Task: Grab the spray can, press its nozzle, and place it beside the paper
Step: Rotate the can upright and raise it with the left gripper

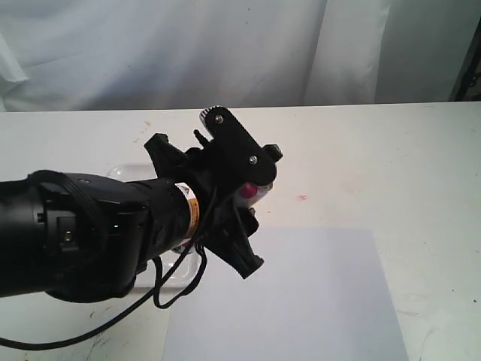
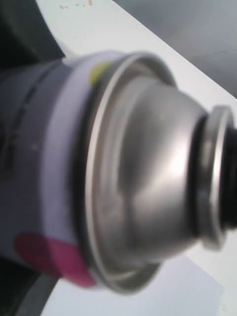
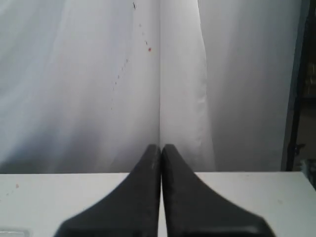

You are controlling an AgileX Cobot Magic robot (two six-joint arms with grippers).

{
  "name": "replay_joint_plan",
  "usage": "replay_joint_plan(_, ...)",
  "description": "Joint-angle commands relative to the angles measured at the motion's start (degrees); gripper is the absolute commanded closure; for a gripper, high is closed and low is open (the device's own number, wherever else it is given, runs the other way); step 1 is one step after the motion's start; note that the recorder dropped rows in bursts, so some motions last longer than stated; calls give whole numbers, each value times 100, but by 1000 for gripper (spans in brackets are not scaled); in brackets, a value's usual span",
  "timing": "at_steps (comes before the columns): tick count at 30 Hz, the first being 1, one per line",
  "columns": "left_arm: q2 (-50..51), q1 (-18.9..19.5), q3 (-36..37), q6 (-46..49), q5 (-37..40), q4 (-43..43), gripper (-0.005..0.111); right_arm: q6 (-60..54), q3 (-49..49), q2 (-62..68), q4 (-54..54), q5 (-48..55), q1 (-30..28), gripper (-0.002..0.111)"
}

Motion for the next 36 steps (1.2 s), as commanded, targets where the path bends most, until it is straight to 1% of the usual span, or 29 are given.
replay_joint_plan(1,-239,10,-63,-139,-342,159,107,-170,643,-853,-75,235,-30,108)
replay_joint_plan(3,-316,52,-63,-243,-434,214,107,-103,904,-1183,-75,340,-30,108)
replay_joint_plan(5,-437,209,-63,-329,-723,196,107,-130,1068,-1477,-75,364,-30,108)
replay_joint_plan(10,-838,834,-63,-608,-1402,162,107,-299,1227,-1918,-314,322,-30,108)
replay_joint_plan(13,-1122,1181,-63,-720,-1888,136,107,-299,1435,-1972,-418,591,-30,108)
replay_joint_plan(17,-1417,1537,-63,-743,-2501,136,107,84,1820,-1972,-353,667,-30,108)
replay_joint_plan(20,-1531,1735,-63,-828,-2685,136,107,367,1925,-1972,-353,524,-30,108)
replay_joint_plan(25,-1577,2011,-63,-862,-2900,8,107,366,1953,-1972,-371,414,-30,108)
replay_joint_plan(28,-1577,2211,-52,-870,-3490,-21,107,351,2087,-1972,-371,424,-30,108)
replay_joint_plan(32,-1566,2536,-52,-870,-4315,-21,107,351,2516,-1972,-371,467,-30,108)
replay_joint_plan(36,-1566,2811,-52,-870,-4326,100,107,351,2728,-1972,-371,250,-30,108)
